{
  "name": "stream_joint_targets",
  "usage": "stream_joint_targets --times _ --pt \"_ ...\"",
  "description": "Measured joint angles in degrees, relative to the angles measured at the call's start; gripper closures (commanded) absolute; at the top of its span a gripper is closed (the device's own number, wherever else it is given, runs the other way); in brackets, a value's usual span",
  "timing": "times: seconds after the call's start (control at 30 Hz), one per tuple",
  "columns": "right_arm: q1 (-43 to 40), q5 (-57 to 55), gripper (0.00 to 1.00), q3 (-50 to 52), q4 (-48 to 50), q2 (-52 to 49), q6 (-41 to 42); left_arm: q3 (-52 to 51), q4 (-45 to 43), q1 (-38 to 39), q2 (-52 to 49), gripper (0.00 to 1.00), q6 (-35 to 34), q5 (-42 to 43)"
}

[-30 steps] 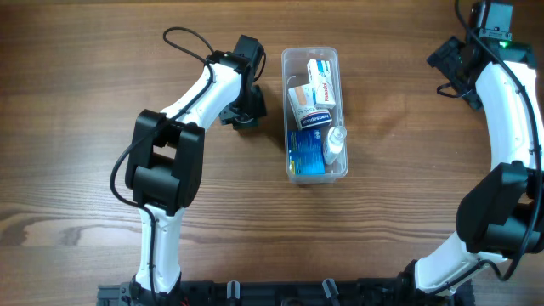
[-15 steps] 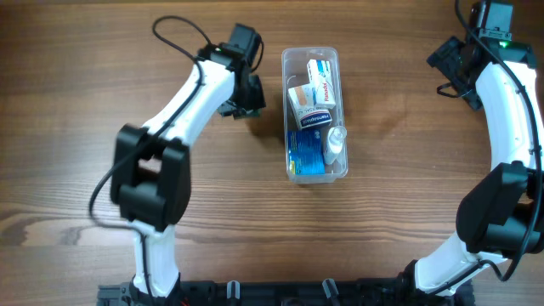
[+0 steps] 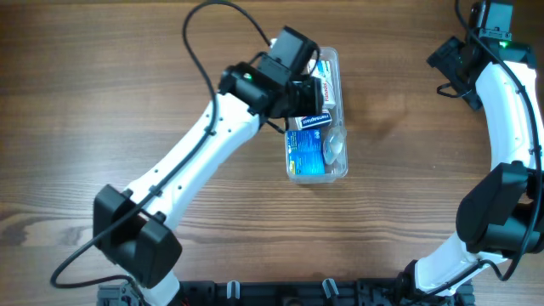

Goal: Pack container
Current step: 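Lower the Zam-Buk box into the container and open left gripper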

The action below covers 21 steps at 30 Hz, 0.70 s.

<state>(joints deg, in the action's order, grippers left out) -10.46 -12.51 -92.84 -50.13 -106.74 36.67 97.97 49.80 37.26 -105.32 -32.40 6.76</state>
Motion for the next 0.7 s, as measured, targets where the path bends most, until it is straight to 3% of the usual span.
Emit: stream_joint_targets --times 0.7 --pt "0.0 0.0 0.0 0.0 0.0 0.0 0.0 0.0 -1.03 0.68 -8.24 0.44 -3.17 -0.9"
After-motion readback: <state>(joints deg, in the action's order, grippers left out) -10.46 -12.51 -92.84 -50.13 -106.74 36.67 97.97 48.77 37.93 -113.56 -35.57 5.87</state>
